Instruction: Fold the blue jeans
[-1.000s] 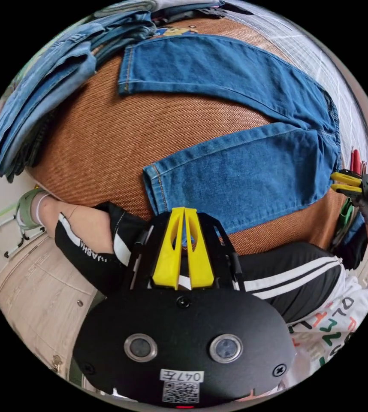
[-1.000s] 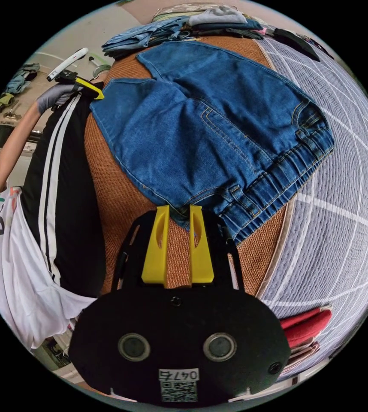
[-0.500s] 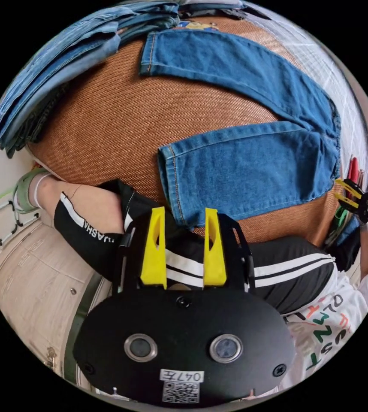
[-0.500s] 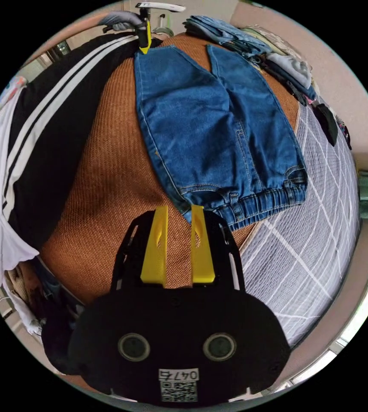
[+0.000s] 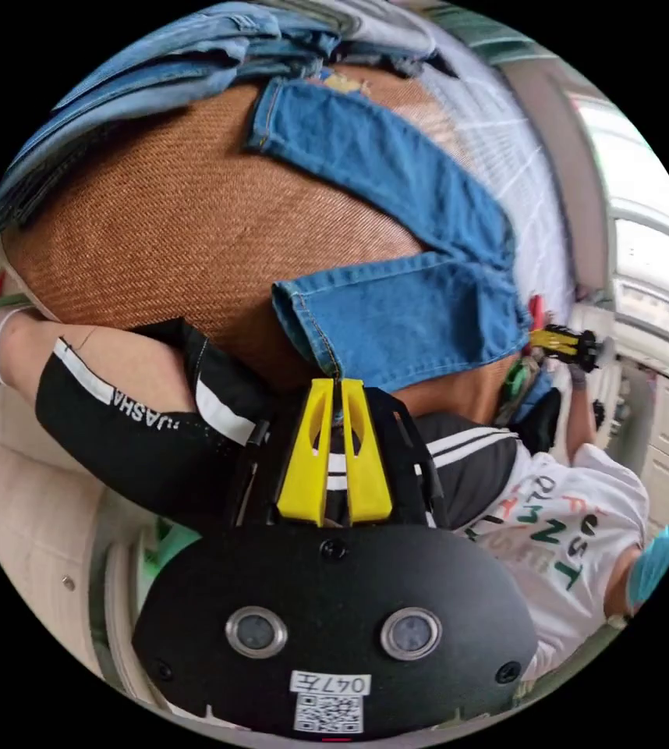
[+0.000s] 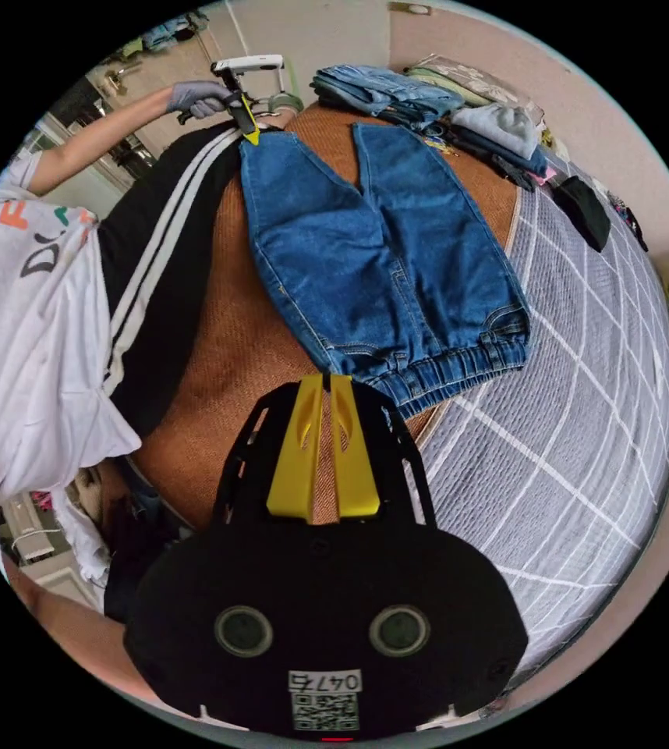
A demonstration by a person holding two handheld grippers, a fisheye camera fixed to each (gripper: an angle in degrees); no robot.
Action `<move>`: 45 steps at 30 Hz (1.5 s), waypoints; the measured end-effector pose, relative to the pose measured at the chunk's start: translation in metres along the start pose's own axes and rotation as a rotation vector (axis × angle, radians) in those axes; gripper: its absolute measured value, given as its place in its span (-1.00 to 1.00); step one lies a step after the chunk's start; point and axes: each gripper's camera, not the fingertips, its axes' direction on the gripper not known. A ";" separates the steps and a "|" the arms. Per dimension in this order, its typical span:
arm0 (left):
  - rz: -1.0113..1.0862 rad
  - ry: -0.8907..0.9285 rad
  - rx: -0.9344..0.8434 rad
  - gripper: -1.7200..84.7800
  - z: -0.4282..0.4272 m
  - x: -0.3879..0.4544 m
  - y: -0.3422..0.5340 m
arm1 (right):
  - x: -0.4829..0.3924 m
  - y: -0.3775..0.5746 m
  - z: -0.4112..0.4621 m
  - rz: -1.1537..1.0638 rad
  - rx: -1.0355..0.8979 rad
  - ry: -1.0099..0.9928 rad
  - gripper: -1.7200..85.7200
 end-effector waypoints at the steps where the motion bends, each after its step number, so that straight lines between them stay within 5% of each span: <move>1: 0.023 0.110 0.072 -0.97 -0.011 -0.012 0.015 | 0.009 0.005 -0.009 -0.017 0.011 -0.117 -0.96; 5: 0.014 0.471 0.296 -0.98 -0.036 -0.067 0.058 | 0.037 0.022 -0.025 -0.080 0.085 -0.431 -0.96; 9: -0.113 0.656 0.458 -0.98 -0.035 -0.109 0.062 | 0.082 0.042 -0.024 0.085 0.188 -0.452 -0.96; 14: -0.290 0.614 0.490 -0.96 -0.001 -0.127 -0.004 | 0.141 0.094 -0.012 0.430 0.335 -0.406 -0.96; 19: -0.429 0.571 0.519 -0.76 0.048 -0.145 -0.046 | 0.159 0.098 0.025 0.665 0.253 -0.303 -0.95; 25: -0.277 0.387 0.533 -0.59 0.051 -0.135 0.000 | 0.133 0.110 0.009 0.865 0.306 -0.112 -0.81; 29: -0.252 0.315 0.612 -0.65 0.059 -0.136 0.058 | 0.061 0.041 -0.039 0.560 0.354 0.087 -0.85; 35: -0.161 0.383 0.695 -0.67 0.123 -0.146 0.100 | -0.028 -0.133 -0.013 0.123 0.303 -0.084 -0.88; 41: -0.154 0.498 0.702 -0.69 0.168 -0.171 0.140 | -0.078 -0.194 0.019 0.064 0.059 0.079 -0.90; 45: -0.159 0.438 0.712 -0.70 0.172 -0.171 0.149 | -0.095 -0.198 0.002 0.112 0.093 0.074 -0.93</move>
